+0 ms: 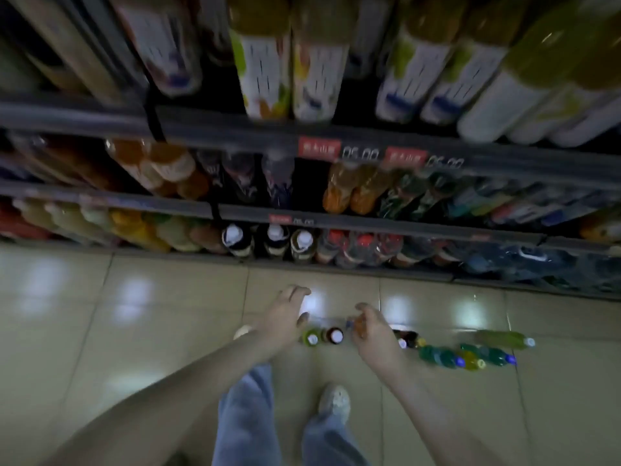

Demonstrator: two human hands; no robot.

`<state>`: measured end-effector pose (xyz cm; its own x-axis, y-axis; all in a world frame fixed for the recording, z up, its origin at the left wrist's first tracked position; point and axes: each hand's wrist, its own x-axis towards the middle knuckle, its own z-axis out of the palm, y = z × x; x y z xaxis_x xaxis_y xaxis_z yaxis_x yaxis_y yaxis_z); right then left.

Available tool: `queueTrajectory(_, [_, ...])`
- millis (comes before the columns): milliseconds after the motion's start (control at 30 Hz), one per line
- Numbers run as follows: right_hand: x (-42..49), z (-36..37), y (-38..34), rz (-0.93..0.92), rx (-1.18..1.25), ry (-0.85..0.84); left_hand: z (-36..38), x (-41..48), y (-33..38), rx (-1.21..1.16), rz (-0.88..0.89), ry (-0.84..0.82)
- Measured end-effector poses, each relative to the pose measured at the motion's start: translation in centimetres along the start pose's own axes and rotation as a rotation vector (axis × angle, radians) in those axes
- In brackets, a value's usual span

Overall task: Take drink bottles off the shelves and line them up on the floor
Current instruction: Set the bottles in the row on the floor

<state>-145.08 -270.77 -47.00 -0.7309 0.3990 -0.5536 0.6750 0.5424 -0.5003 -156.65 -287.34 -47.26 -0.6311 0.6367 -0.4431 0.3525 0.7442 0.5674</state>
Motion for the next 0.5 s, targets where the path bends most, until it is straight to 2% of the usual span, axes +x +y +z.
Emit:
queueTrajectory(100, [1.2,4.8,6.5,0.043,-0.074,-0.093,7.1,0.9,-2.7,-0.042,-0.148,-0.015])
queueTrajectory(233, [4.1,12.4,12.6,0.108,-0.040,-0.197,15.4,3.2,-7.6,-0.133,-0.297,-0.006])
queueTrajectory(367, [10.3,21.9,16.2,0.007,-0.083,-0.263,22.8,6.7,-13.9,-0.178,-0.347,-0.009])
queueTrajectory(500, [17.6,30.3,18.5,-0.102,-0.340,-0.306,28.5,9.6,-20.1,-0.176,-0.369,-0.012])
